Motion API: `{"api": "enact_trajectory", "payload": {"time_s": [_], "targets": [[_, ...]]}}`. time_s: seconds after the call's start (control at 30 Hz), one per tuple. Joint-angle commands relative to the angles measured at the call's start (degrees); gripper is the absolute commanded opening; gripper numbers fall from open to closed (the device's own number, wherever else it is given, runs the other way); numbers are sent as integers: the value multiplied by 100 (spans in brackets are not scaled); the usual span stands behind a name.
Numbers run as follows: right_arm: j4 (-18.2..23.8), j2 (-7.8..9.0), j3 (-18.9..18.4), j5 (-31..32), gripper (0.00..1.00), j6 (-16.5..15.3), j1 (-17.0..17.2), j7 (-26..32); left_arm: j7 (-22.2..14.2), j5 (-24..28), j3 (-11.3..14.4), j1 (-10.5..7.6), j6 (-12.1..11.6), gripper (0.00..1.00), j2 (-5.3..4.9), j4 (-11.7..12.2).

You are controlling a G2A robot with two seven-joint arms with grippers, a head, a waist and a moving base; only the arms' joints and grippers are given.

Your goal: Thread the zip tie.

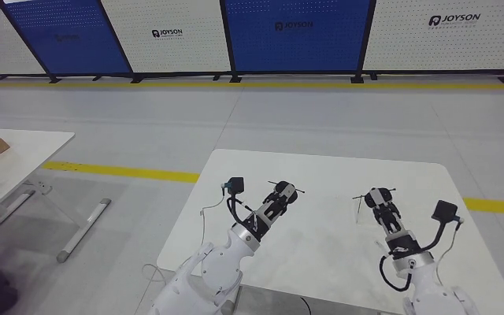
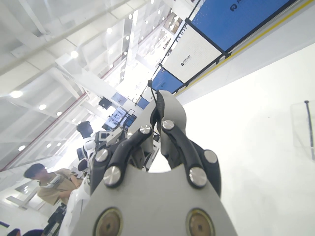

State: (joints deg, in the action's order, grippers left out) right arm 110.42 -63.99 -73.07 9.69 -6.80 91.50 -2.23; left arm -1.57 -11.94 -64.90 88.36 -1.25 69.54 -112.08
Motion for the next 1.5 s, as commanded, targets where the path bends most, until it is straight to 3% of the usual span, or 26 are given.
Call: {"api": "enact_trajectory", "payload": {"time_s": [0.0, 0.07, 0.2, 0.63, 0.77, 0.93, 1.03, 1.27, 1.47], "targets": [[118, -48, 196, 360, 0, 239, 64, -549, 0, 0, 0, 0, 0, 0, 0, 0], [163, -113, 510, 794, 0, 485, 70, -1014, 0, 0, 0, 0, 0, 0, 0, 0], [-57, -214, 919, 1089, 0, 801, -162, -1190, 0, 0, 0, 0, 0, 0, 0, 0], [-57, -214, 919, 1089, 0, 801, -162, -1190, 0, 0, 0, 0, 0, 0, 0, 0], [-124, -211, 736, 545, 0, 609, -320, -406, -163, -58, -5, -29, -56, 0, -10, 21], [-90, -191, 462, 85, 0, 446, -443, 378, -318, 43, -199, -103, -30, 0, -28, 166], [-31, -200, 475, 68, 0, 440, -453, 569, -206, 60, -77, -207, 15, 0, 4, 235], [-59, -249, 656, 228, 0, 500, -501, 365, 318, -442, 584, -563, 199, 0, 138, 532], [-59, -249, 656, 228, 0, 500, -501, 365, 318, -442, 584, -563, 199, 0, 138, 532]]}}
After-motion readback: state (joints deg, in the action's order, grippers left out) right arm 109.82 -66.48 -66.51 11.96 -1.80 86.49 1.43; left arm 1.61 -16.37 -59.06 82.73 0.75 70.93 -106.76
